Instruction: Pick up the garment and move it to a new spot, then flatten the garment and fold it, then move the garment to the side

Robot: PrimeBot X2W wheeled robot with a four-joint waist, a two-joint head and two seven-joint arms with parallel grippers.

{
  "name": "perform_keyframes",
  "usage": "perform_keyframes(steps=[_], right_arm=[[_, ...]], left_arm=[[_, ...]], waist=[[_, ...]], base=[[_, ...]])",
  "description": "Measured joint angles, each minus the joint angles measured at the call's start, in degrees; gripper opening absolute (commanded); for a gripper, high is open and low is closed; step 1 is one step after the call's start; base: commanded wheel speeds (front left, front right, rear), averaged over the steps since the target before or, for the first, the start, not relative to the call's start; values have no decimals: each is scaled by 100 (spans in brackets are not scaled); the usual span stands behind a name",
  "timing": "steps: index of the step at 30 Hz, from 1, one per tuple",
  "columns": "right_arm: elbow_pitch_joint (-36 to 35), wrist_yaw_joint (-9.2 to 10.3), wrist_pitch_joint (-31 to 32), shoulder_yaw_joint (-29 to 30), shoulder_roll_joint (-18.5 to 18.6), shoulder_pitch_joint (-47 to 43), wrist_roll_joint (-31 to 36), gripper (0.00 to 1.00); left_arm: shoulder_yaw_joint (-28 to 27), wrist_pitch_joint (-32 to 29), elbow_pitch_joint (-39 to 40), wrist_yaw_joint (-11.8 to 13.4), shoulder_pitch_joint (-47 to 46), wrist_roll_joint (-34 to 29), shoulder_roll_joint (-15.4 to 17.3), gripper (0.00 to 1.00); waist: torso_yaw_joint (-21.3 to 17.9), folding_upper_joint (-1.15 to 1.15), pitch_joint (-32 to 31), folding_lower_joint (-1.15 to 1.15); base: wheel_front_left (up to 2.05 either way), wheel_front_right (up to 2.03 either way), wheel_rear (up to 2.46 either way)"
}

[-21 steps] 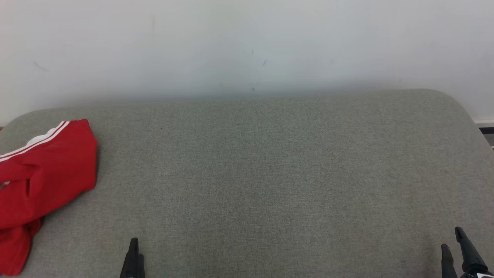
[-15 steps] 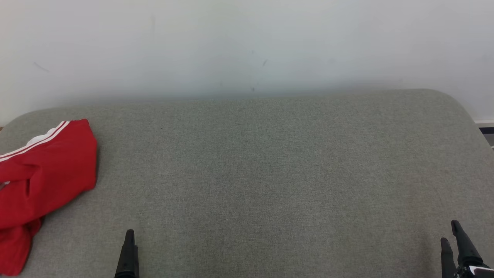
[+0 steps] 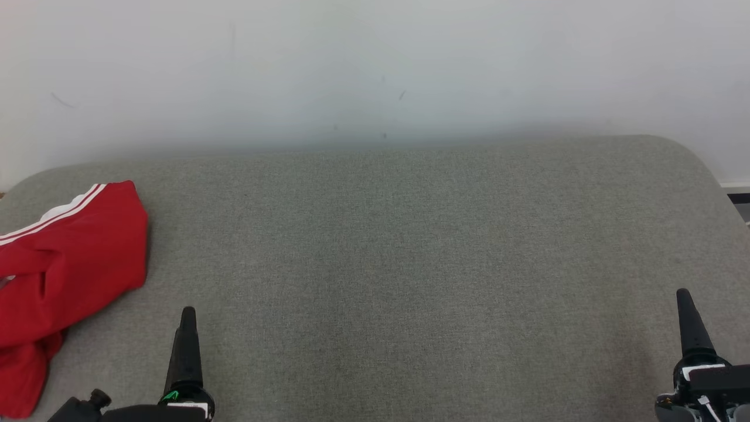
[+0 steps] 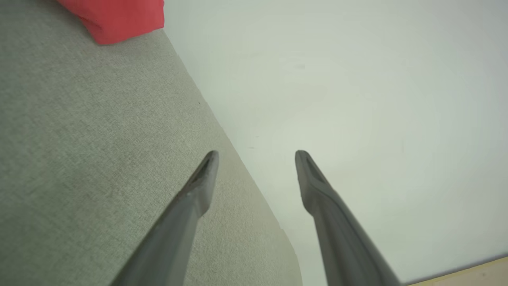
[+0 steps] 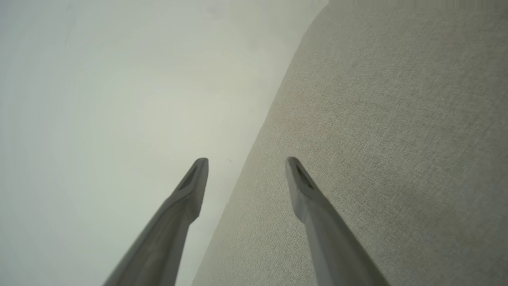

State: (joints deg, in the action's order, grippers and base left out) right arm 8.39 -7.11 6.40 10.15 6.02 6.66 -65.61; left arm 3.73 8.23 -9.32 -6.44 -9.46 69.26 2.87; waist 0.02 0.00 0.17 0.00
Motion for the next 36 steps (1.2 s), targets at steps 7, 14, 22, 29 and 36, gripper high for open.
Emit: perform_keyframes(steps=[7, 14, 22, 29, 36], right_arm=[[-297, 0, -256, -324, 102, 105, 1127, 100], [-396, 0, -464, -686, 207, 109, 1944, 100], [-410, 0, -694, -1055, 264, 108, 2680, 100], [-387, -2, -832, -1329, 285, 101, 3229, 100], [-356, -10, -905, -1497, 293, 69, 3687, 100]], left_arm=[[13, 90, 281, 57, -31, -1190, 31, 100], [207, 143, 433, 209, -32, -2338, 194, 100], [466, 200, 413, 302, -23, -3359, 305, 100], [526, 241, 365, 405, -27, -4010, 364, 100], [445, 215, 349, 511, -60, -4404, 415, 100]], waist=[[9, 0, 5, 0], [11, 0, 3, 0], [15, 0, -14, 0], [14, 0, -29, 0], [8, 0, -48, 0]], base=[[0, 0, 0], [0, 0, 0], [0, 0, 0], [0, 0, 0], [0, 0, 0]])
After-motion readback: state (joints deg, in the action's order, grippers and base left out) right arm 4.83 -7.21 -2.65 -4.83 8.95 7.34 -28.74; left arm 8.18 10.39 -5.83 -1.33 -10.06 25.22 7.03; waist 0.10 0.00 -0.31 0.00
